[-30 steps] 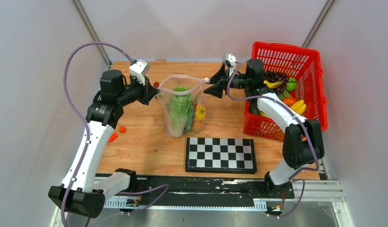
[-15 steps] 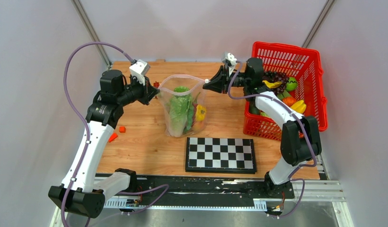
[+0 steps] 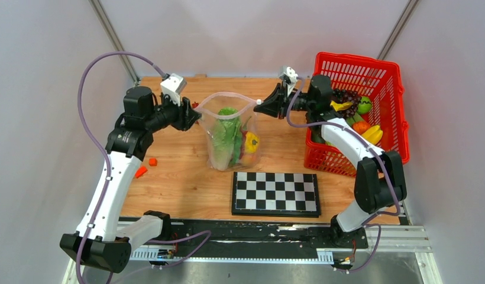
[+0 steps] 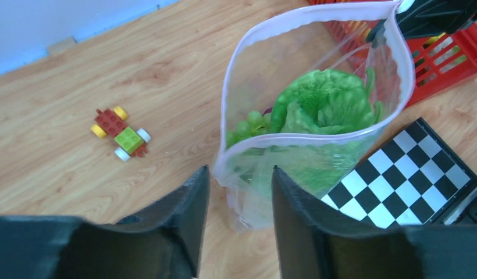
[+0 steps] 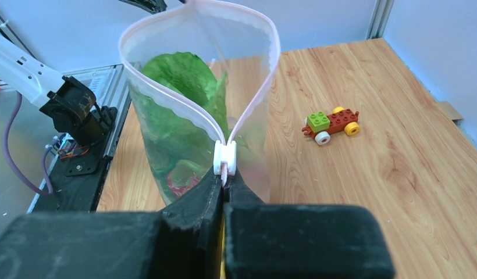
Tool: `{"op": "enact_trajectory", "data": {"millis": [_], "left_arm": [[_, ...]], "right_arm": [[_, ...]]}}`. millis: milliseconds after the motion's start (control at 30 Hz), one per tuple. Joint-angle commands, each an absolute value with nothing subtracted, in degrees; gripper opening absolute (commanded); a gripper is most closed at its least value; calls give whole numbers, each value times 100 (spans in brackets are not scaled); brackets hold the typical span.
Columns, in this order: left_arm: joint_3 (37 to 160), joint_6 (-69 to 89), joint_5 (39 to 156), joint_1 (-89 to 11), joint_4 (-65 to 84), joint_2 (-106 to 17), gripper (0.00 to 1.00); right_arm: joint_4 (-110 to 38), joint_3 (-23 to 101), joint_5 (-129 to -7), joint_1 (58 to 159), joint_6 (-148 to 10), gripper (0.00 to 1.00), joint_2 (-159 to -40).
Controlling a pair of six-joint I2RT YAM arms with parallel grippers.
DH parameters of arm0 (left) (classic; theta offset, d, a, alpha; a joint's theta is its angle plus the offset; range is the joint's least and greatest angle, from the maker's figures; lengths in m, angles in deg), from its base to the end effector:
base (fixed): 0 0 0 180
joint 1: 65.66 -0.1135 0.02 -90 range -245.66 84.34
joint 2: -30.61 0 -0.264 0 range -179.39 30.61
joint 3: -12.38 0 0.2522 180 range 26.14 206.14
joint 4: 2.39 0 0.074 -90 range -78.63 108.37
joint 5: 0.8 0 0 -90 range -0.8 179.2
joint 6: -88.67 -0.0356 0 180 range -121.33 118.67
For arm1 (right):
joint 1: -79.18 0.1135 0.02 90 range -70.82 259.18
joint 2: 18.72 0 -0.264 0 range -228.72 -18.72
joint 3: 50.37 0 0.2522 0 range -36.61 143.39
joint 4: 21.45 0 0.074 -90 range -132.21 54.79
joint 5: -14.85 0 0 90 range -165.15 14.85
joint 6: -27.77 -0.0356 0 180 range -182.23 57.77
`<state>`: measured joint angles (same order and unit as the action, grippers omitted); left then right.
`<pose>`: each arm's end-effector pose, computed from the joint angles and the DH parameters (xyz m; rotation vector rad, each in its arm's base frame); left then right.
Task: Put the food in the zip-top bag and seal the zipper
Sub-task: Zip the zipper food storage bag at the center of the board.
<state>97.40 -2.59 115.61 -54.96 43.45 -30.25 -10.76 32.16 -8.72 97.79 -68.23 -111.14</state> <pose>0.2132 -0.0564 0.4082 0.5051 1.8814 -0.5573 0.3382 0.1483 0.3352 -1.0936 1.3084 1.2158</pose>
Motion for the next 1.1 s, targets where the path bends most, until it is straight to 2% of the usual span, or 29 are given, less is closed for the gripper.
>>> {"op": "enact_trajectory", "data": {"millis": [0, 33, 133, 267, 467, 700, 1067], "left_arm": [[10389, -242, 11788, -5538, 4235, -2965, 59], [10505, -206, 11863, -5538, 4160, -2979, 65], [10763, -25, 12280, -5538, 3789, -3096, 73], [11047, 180, 13256, -5414, 3084, -3349, 76], [11548, -958, 13150, -4504, 3340, -3837, 80], [11765, -1419, 13954, -4219, 3256, -4518, 82], [12182, -2065, 13565, -3743, 3646, -5225, 78]], "right_arm": [[-1214, 3259, -1039, 9960, -6617, 0, -10637], [-1369, 3287, -1048, 10007, -6483, 0, -10627], [-1810, 3381, -1140, 10064, -6263, 0, -10696], [-1847, 3346, -1146, 10116, -6250, 0, -10677], [-2160, 3518, -1143, 10232, -5896, 0, -10658], [-2789, 3893, -1092, 10311, -5509, 0, -10599], [-3091, 3973, -1109, 10505, -5205, 0, -10245]]}}
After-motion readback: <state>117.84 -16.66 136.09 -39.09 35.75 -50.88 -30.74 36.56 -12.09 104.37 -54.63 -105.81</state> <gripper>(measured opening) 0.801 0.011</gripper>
